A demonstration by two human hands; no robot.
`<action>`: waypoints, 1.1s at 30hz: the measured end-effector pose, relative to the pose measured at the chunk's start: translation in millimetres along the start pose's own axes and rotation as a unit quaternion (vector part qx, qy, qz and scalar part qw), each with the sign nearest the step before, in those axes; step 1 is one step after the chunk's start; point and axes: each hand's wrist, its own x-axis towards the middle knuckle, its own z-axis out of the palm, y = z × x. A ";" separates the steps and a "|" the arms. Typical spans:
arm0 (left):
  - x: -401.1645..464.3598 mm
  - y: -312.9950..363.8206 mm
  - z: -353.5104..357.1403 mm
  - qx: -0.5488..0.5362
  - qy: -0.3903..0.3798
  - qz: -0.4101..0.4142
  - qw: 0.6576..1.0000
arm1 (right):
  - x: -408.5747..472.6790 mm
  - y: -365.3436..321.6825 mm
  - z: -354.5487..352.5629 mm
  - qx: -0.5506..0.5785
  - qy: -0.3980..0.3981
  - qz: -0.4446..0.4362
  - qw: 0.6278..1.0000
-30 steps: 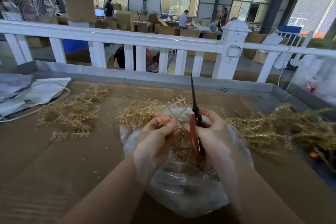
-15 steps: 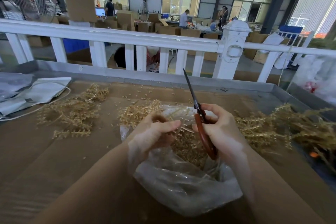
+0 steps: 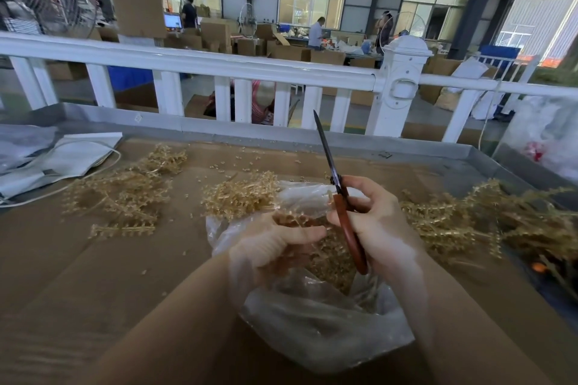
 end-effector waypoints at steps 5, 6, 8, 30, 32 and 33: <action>2.4 -14.8 10.4 -0.009 0.046 0.011 0.999 | -1.1 6.8 7.7 0.007 0.016 0.006 1.000; 3.2 -16.5 10.9 -0.005 0.055 0.018 0.998 | -1.3 7.9 8.4 0.008 0.023 0.007 1.000; 4.1 -18.5 11.7 0.010 0.067 0.033 0.997 | -2.0 9.4 8.8 0.009 0.033 0.009 0.999; 12.8 0.1 -2.9 -0.179 0.184 0.096 0.962 | -36.7 -3.9 5.9 -0.292 0.027 -0.131 0.947; 11.9 1.6 -3.4 -0.169 0.192 0.106 0.961 | -37.2 -4.2 6.0 -0.319 0.012 -0.130 0.939; 11.4 2.3 -3.2 -0.164 0.195 0.111 0.961 | -37.2 -4.9 6.2 -0.327 0.005 -0.125 0.937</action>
